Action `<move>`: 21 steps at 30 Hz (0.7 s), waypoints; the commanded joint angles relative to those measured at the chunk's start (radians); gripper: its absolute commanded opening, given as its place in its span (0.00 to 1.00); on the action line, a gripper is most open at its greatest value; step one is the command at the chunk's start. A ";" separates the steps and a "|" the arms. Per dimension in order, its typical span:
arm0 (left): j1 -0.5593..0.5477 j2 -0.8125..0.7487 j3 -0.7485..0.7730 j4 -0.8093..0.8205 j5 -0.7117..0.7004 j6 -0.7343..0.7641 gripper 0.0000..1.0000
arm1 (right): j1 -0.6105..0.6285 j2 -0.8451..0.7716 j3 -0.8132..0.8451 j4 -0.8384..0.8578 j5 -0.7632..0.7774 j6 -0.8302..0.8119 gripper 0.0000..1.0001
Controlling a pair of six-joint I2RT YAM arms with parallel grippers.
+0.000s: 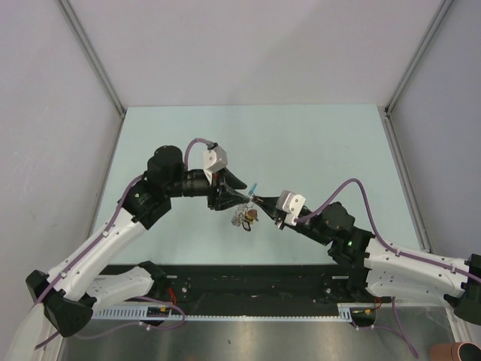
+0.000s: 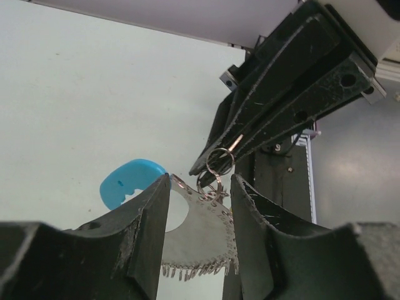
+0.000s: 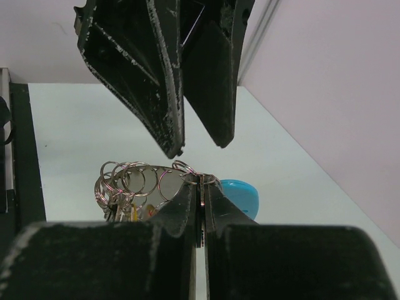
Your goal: Remove the keys from the keyring
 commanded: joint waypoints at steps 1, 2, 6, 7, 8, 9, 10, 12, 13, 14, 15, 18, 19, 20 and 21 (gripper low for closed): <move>-0.043 0.007 0.053 -0.072 0.038 0.102 0.48 | -0.005 -0.022 0.037 0.066 -0.027 -0.011 0.00; -0.053 0.009 0.055 -0.081 0.026 0.116 0.48 | -0.004 -0.019 0.039 0.066 -0.022 -0.009 0.00; -0.068 0.014 0.050 -0.081 0.023 0.120 0.48 | -0.004 -0.013 0.039 0.071 -0.015 -0.005 0.00; -0.070 0.012 0.049 -0.081 0.023 0.120 0.48 | -0.004 -0.011 0.039 0.071 -0.015 -0.002 0.00; -0.071 0.015 0.046 -0.080 0.017 0.120 0.47 | -0.002 -0.013 0.039 0.069 -0.015 -0.002 0.00; -0.074 0.015 0.046 -0.080 0.009 0.122 0.45 | -0.001 -0.014 0.039 0.069 -0.015 0.000 0.00; -0.076 0.018 0.044 -0.081 0.001 0.122 0.44 | -0.002 -0.016 0.039 0.069 -0.016 0.001 0.00; -0.080 0.027 0.049 -0.095 -0.013 0.128 0.40 | -0.002 -0.020 0.039 0.068 -0.016 0.001 0.00; -0.083 0.029 0.050 -0.100 -0.017 0.134 0.38 | -0.001 -0.022 0.039 0.065 -0.016 0.001 0.00; -0.086 0.032 0.053 -0.103 -0.026 0.137 0.36 | -0.001 -0.023 0.037 0.063 -0.016 0.001 0.00; -0.089 0.038 0.055 -0.107 -0.042 0.140 0.31 | -0.001 -0.028 0.039 0.062 -0.018 0.003 0.00; -0.096 0.044 0.059 -0.115 -0.051 0.149 0.17 | 0.001 -0.034 0.039 0.049 -0.025 0.006 0.00; -0.096 0.049 0.062 -0.121 -0.054 0.152 0.12 | -0.001 -0.037 0.039 0.042 -0.027 0.006 0.00; -0.097 0.050 0.065 -0.123 -0.063 0.154 0.07 | -0.001 -0.039 0.039 0.036 -0.027 0.007 0.00; -0.097 0.047 0.067 -0.126 -0.075 0.156 0.00 | -0.001 -0.040 0.039 0.031 -0.022 0.010 0.00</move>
